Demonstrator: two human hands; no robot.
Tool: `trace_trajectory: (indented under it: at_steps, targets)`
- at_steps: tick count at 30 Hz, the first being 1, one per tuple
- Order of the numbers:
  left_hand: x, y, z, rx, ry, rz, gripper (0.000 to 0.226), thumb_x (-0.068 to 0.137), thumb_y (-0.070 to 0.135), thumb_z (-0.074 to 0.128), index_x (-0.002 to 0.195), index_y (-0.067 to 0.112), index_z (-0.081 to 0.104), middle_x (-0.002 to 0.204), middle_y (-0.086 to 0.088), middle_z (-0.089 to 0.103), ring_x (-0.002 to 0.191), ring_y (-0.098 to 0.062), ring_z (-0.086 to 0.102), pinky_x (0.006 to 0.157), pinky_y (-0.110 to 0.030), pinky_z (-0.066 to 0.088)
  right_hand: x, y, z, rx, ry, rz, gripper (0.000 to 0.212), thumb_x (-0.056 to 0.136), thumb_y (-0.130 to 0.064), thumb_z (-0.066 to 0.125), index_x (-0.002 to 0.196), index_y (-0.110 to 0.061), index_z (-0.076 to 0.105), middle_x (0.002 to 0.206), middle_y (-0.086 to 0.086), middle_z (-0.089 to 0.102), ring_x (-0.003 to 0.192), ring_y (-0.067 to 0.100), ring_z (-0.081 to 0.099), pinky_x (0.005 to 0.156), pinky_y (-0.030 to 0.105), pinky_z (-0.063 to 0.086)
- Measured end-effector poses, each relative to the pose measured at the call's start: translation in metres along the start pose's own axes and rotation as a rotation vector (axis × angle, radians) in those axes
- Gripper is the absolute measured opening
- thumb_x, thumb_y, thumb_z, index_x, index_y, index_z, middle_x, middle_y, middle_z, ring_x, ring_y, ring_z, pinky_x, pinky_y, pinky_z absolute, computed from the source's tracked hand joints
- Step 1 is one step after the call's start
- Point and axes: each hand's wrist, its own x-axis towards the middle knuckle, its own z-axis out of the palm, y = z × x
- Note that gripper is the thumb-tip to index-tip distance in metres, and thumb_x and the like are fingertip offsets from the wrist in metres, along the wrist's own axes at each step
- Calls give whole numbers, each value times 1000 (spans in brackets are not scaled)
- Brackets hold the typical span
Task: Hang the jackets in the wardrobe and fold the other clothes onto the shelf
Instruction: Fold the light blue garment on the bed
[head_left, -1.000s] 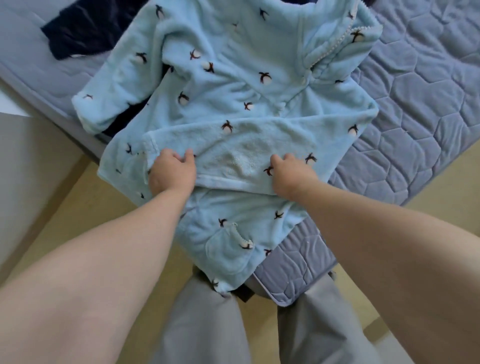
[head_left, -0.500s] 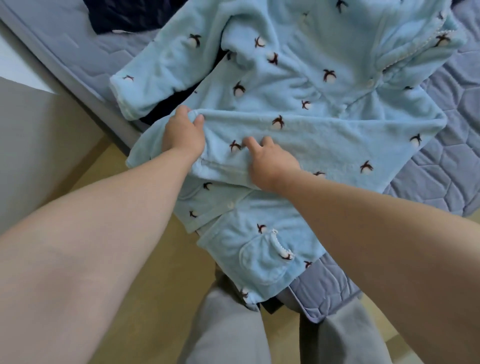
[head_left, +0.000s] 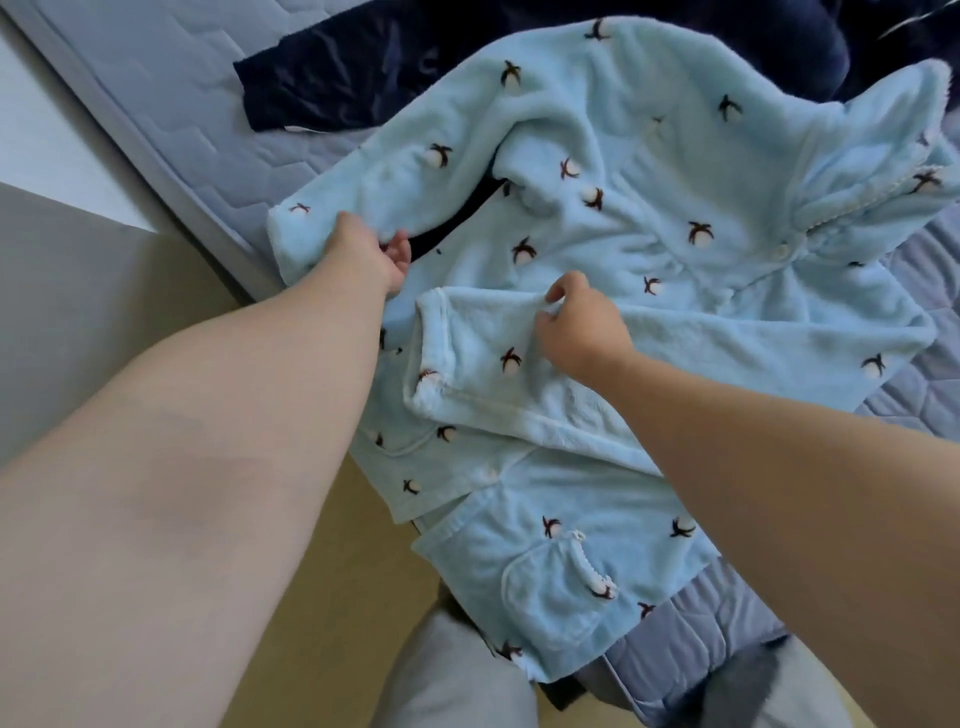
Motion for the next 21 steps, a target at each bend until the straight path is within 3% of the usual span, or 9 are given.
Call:
trace_trajectory:
  at_steps: [2, 4, 7, 9, 12, 13, 15, 17, 21]
  targets:
    - [-10, 4, 3, -125, 30, 63, 33, 106, 26, 41, 131, 10, 56, 93, -8, 63, 59, -14, 62, 42, -18, 45, 4, 2, -3, 67, -10, 10, 16, 98, -31, 48, 112, -23, 46, 95, 1, 61, 78, 22, 63, 55, 31, 44]
    - [-33, 0, 13, -168, -43, 156, 22, 102, 15, 54, 122, 9, 58, 99, -9, 65, 59, -15, 66, 46, -21, 48, 3, 1, -14, 214, -9, 86, 27, 97, -41, 50, 109, -18, 55, 91, 1, 66, 82, 23, 65, 61, 33, 50]
    - [-98, -32, 17, -122, -404, 92, 10, 84, 2, 69, 92, 7, 68, 81, -6, 69, 61, -16, 68, 55, -26, 51, -9, 9, -41, 659, -126, 322, 43, 98, -54, 45, 102, -15, 63, 92, 6, 73, 80, 25, 71, 68, 36, 56]
    - [-134, -59, 1, 63, -684, -32, 18, 74, -8, 67, 80, 7, 75, 78, -9, 72, 74, -20, 72, 69, -30, 58, -21, 23, -66, 879, -220, 473, 56, 99, -65, 38, 101, -16, 65, 90, 4, 74, 77, 25, 72, 70, 35, 53]
    - [-162, -95, -25, 555, -1050, -216, 42, 71, -12, 62, 104, 7, 78, 106, -15, 75, 103, -31, 71, 95, -43, 56, -30, 57, -95, 1138, -161, 498, 54, 102, -62, 33, 96, -18, 63, 87, 6, 72, 68, 23, 73, 76, 38, 51]
    - [-164, -106, -25, 683, -1067, -285, 47, 71, -17, 57, 107, 6, 77, 110, -16, 73, 107, -34, 69, 98, -49, 54, -32, 68, -104, 1189, -130, 484, 51, 104, -58, 33, 96, -18, 63, 89, 7, 72, 68, 21, 73, 78, 38, 51]
    - [-158, -125, -14, 910, -815, -294, 45, 77, -24, 45, 95, 5, 73, 103, -17, 72, 105, -34, 70, 101, -55, 52, -39, 90, -122, 1173, -78, 467, 50, 107, -54, 30, 99, -18, 63, 84, 2, 75, 72, 17, 73, 80, 36, 52]
    - [-148, -140, 6, 999, -518, -167, 34, 89, -15, 44, 90, 10, 67, 95, -11, 72, 93, -27, 73, 95, -49, 56, -44, 110, -133, 1150, -18, 417, 44, 109, -47, 30, 100, -20, 64, 76, -9, 76, 72, 7, 74, 78, 29, 53]
    - [-126, -153, 55, 774, -328, 8, 13, 96, 14, 53, 100, 17, 65, 92, -2, 68, 85, -21, 64, 73, -32, 49, -62, 133, -129, 1223, -249, 585, 79, 77, -82, 60, 118, -16, 73, 108, 9, 76, 105, 31, 72, 93, 46, 57]
